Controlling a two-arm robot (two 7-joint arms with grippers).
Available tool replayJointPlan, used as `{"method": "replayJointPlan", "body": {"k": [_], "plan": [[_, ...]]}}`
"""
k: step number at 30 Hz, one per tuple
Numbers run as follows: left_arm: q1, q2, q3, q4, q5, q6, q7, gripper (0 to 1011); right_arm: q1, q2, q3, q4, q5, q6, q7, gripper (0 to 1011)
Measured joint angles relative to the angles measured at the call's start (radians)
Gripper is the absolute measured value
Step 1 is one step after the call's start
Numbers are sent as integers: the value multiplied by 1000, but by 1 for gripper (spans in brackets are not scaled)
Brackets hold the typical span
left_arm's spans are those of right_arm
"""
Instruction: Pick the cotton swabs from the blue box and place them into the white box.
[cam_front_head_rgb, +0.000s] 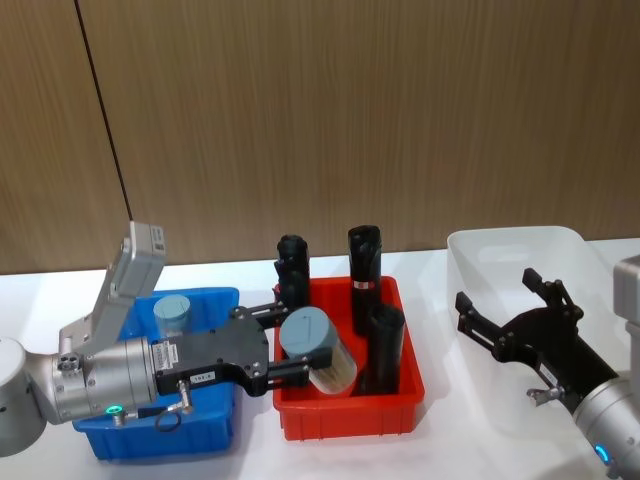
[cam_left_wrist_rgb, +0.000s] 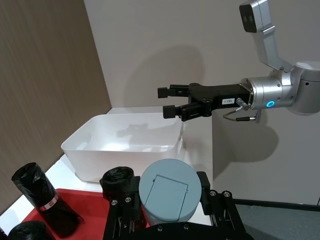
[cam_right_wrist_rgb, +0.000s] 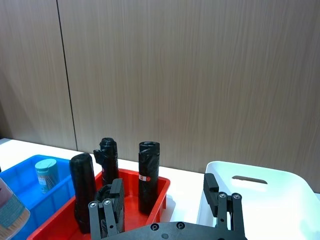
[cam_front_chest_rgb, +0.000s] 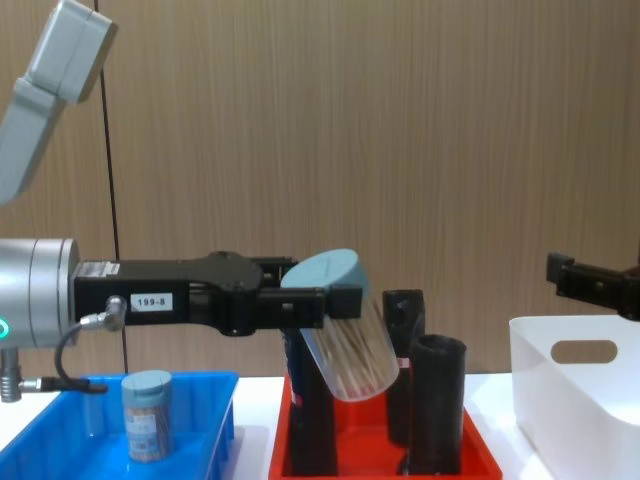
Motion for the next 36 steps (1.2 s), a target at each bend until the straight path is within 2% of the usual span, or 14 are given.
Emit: {"method": "replayJointPlan", "body": {"k": [15, 27, 36], "plan": [[-6, 0, 9, 11, -1, -3, -24, 670, 0, 3, 2, -2, 5, 2, 22, 1002], [-8, 0, 12, 14, -2, -4, -30, 670, 9, 25, 8, -23, 39, 48, 139, 1002], [-9, 0, 13, 15, -2, -4, -32, 670, 30, 46, 10, -39, 60, 114, 258, 1002]]}}
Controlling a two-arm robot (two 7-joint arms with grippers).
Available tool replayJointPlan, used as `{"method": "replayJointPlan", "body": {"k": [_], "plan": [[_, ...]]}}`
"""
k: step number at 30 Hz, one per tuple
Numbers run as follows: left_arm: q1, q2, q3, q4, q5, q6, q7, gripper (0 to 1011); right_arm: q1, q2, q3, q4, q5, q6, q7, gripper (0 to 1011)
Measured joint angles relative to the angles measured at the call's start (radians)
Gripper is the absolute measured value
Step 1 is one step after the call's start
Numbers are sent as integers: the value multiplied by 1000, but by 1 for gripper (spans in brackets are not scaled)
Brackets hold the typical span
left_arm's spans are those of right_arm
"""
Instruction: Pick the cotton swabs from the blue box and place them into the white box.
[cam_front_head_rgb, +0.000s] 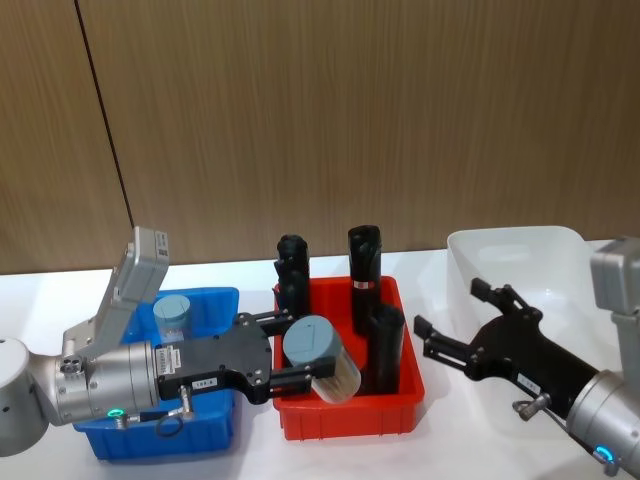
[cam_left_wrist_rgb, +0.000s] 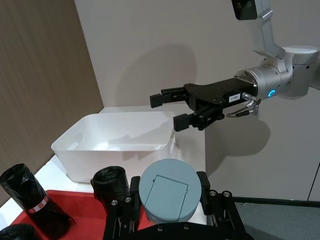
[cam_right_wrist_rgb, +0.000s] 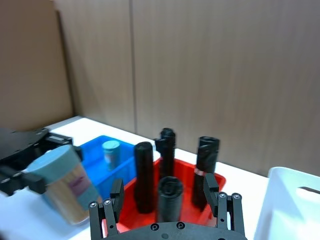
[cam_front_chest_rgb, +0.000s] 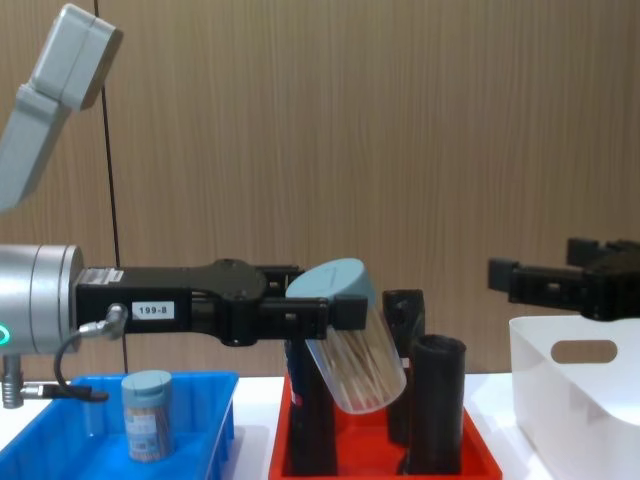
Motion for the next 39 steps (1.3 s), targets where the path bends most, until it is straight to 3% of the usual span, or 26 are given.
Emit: {"method": "replayJointPlan", "body": {"k": [15, 27, 39], "plan": [[0, 0, 0, 1, 0, 0, -2, 670, 61, 22, -16, 5, -7, 103, 222, 1002], [0, 0, 0, 0, 0, 0, -2, 670, 145, -6, -63, 66, -78, 160, 408, 1002], [0, 0, 0, 0, 0, 0, -2, 670, 206, -42, -101, 126, -137, 178, 477, 1002]]}}
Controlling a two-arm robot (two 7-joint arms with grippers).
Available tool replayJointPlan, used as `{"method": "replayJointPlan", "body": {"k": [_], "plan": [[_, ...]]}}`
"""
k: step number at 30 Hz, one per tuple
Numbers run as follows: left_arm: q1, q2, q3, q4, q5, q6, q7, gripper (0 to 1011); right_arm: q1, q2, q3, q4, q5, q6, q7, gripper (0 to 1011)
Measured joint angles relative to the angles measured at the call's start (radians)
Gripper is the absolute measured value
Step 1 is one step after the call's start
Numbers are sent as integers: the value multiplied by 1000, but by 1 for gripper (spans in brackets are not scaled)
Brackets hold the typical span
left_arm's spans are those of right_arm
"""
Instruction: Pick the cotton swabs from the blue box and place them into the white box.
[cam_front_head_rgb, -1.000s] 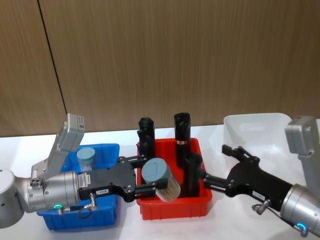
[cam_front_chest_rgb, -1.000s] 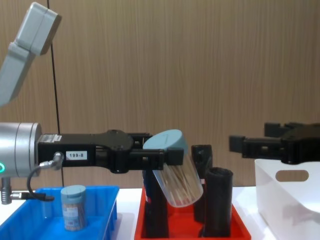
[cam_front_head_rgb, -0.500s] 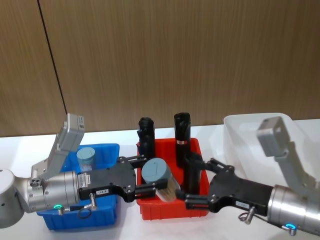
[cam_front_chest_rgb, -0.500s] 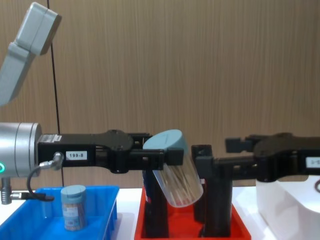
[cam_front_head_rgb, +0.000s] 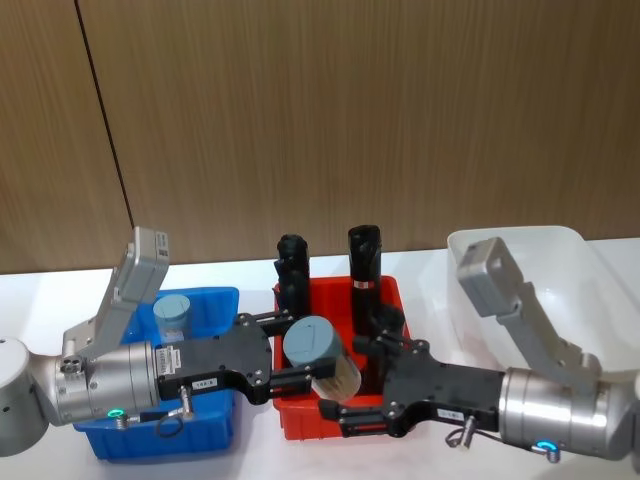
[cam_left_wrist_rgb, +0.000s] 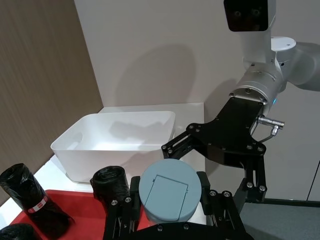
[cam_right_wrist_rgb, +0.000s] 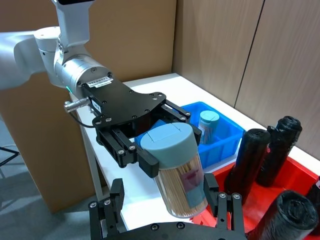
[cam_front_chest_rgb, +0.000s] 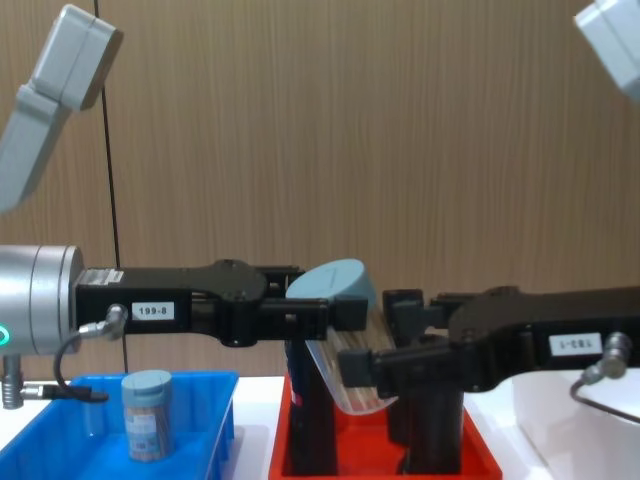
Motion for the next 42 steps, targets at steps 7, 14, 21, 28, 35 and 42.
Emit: {"method": "replayJointPlan", "body": {"k": [7, 14, 21, 28, 35, 42], "plan": [[0, 0, 0, 0, 0, 0, 0, 670, 25, -15, -14, 26, -26, -1, 2, 1002], [0, 0, 0, 0, 0, 0, 0, 670, 41, -24, -23, 43, -45, -10, -9, 1002], [0, 0, 0, 0, 0, 0, 0, 670, 51, -28, -31, 59, -58, -19, -19, 1002], [0, 0, 0, 0, 0, 0, 0, 670, 59, -33, -41, 75, -66, -26, -24, 1002], [0, 0, 0, 0, 0, 0, 0, 670, 64, -37, -50, 87, -70, -33, -32, 1002], [0, 0, 0, 0, 0, 0, 0, 670, 68, -40, -56, 97, -74, -45, -49, 1002]]}}
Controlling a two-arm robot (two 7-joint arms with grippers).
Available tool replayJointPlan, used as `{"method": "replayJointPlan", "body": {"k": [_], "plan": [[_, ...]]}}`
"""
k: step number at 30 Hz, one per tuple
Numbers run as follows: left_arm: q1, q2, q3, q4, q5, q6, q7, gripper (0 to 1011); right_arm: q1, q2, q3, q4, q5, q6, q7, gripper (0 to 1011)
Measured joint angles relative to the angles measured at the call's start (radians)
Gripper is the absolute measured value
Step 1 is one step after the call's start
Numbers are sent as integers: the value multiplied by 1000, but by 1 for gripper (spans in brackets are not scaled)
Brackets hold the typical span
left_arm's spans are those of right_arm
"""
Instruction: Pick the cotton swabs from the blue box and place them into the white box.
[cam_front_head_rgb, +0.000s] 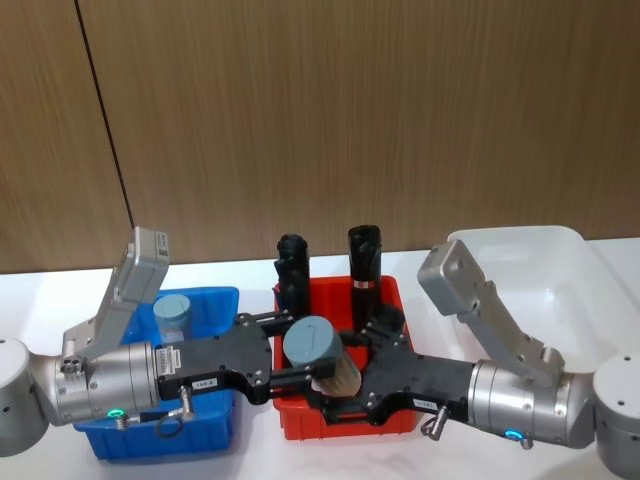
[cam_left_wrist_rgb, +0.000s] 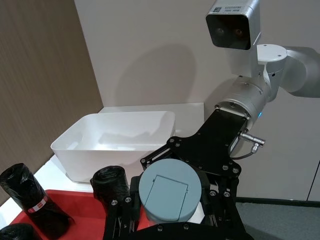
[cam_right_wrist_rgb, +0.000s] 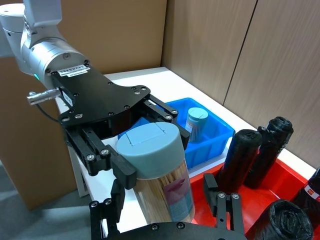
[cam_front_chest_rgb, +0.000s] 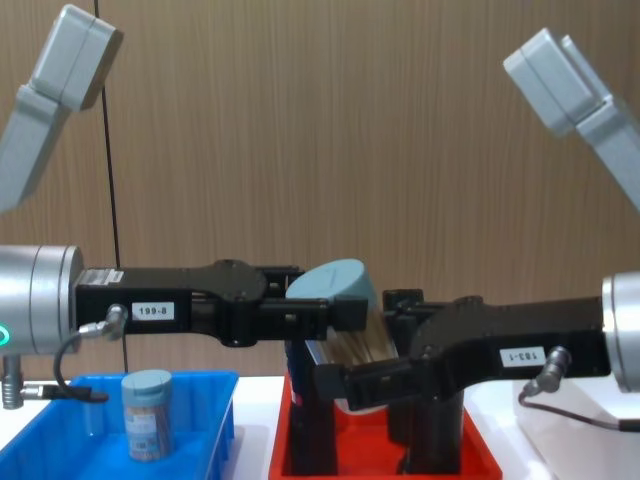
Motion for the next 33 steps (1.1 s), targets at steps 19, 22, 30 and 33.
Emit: {"method": "replayJointPlan", "body": {"k": [19, 22, 30, 33], "plan": [[0, 0, 0, 0, 0, 0, 0, 670, 2, 1, -14, 8, 9, -11, -14, 661], [0, 0, 0, 0, -1, 0, -1, 670, 2, 2, -15, 7, 14, -9, -14, 661], [0, 0, 0, 0, 0, 0, 0, 876, 0, 7, -18, 0, 31, -5, -15, 661], [0, 0, 0, 0, 0, 0, 0, 934, -2, 9, -18, -3, 35, -4, -18, 661]]}}
